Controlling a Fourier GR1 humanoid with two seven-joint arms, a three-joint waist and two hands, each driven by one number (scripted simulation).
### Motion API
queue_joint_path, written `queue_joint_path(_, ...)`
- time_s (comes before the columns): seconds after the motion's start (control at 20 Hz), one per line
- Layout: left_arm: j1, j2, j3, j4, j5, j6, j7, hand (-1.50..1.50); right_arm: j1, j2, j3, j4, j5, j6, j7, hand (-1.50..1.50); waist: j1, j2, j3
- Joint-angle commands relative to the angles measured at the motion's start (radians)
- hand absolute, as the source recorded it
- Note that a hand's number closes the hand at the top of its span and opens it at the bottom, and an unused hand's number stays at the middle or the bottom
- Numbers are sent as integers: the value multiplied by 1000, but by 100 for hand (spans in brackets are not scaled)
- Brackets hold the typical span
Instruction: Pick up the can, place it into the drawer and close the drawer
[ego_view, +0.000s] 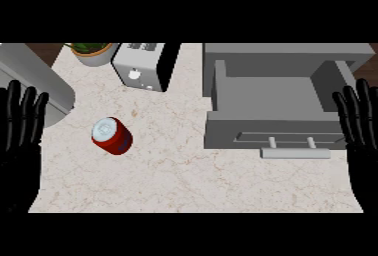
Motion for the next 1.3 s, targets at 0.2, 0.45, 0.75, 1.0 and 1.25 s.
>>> queue_joint_path(0.2, -99, 165, -84, 84, 360, -441, -41, -150, -15, 25, 43, 2, -27, 18, 5, -150, -50, 21, -4)
queue_joint_path(0.45, -53, 400, -11, 252, 484, -679, 70, -150, 102, 52, -36, 61, 3, -82, 127, -150, -48, 25, -1)
queue_joint_path(0.75, -190, 619, 143, 539, 737, -926, 82, -150, 153, 14, -116, -5, -66, -58, 180, -150, -34, 17, 1)
queue_joint_path(1.0, -230, 661, 179, 671, 772, -1056, 63, -150, 248, -46, -257, -50, -219, 44, 155, -150, -24, 14, 2)
queue_joint_path(1.25, -260, 750, 216, 800, 887, -1152, 92, -150, 279, -49, -310, -18, -260, 101, 92, -150, -17, 13, 2)
